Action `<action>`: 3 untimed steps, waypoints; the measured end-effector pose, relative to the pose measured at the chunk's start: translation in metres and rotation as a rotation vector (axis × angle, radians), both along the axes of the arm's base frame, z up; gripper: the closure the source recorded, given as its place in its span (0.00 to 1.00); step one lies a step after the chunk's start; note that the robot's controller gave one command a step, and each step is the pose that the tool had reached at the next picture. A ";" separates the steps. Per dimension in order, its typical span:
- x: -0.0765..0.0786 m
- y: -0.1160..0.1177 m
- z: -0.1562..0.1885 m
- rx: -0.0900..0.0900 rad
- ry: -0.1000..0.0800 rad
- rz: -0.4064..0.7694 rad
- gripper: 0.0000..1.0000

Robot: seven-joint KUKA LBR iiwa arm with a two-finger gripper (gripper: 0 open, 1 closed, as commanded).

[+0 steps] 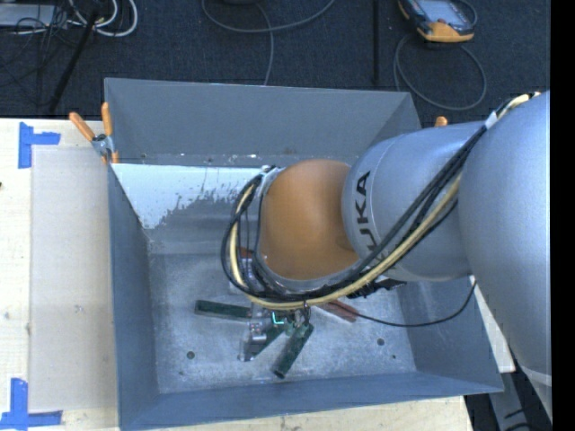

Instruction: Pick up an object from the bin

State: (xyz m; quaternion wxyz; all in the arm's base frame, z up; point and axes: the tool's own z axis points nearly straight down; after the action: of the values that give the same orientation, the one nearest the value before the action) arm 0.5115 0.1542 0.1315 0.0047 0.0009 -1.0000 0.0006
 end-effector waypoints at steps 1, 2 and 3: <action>0.002 0.000 0.004 0.001 -0.007 -0.003 0.00; 0.032 -0.018 -0.055 0.007 -0.025 -0.027 1.00; 0.032 -0.018 -0.055 0.008 -0.025 -0.027 1.00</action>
Offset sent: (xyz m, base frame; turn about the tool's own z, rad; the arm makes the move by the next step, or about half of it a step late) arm 0.0261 -0.0197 -0.0615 0.0238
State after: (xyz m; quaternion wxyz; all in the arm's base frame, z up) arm 0.5430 0.1365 0.0765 -0.0076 -0.0126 -0.9999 -0.0033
